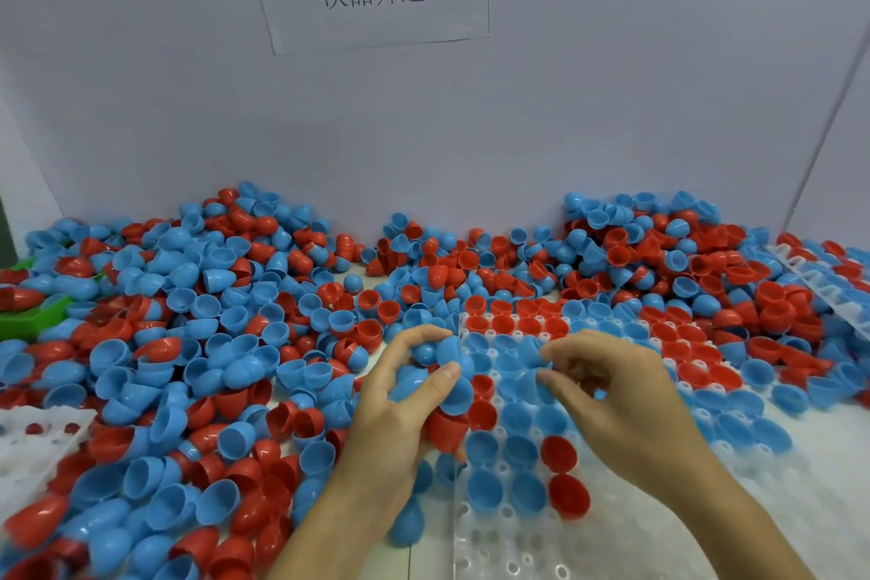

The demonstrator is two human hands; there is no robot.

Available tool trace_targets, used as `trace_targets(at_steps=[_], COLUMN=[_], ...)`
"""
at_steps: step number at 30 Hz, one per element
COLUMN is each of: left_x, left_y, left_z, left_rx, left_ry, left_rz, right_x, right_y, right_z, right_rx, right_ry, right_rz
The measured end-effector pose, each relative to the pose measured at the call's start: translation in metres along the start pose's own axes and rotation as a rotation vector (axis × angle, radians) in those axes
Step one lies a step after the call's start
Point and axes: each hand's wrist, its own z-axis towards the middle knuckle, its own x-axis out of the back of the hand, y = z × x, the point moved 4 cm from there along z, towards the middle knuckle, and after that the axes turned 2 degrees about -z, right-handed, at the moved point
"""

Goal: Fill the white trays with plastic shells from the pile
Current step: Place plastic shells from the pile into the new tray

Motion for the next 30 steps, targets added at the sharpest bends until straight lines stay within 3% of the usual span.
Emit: trace_targets(at_steps=[5, 14, 21, 24, 26, 30], left_x=[0.001, -0.002, -0.005, -0.006, -0.006, -0.004], left_y=[0.0, 0.001, -0.001, -0.003, -0.004, -0.007], left_z=[0.0, -0.002, -0.003, -0.003, -0.002, -0.002], left_rx=[0.013, 0.029, 0.051, 0.071, 0.088, 0.106], left_ry=[0.011, 0.018, -0.005, -0.016, -0.023, 0.0], left_rz=[0.0, 0.006, 0.0, -0.028, -0.048, -0.049], right_x=[0.023, 0.02, 0.013, 0.017, 0.016, -0.002], right_y=[0.012, 0.012, 0.017, 0.017, 0.011, -0.013], right_z=[0.003, -0.03, -0.034, -0.027, -0.016, 0.008], right_rx=[-0.169, -0.272, -0.274, -0.228, -0.151, 0.011], right_ry=[-0.216, -0.545, -0.618, -0.588, -0.48, -0.213], right_rz=[-0.186, -0.488, -0.53, -0.523, -0.468, -0.105])
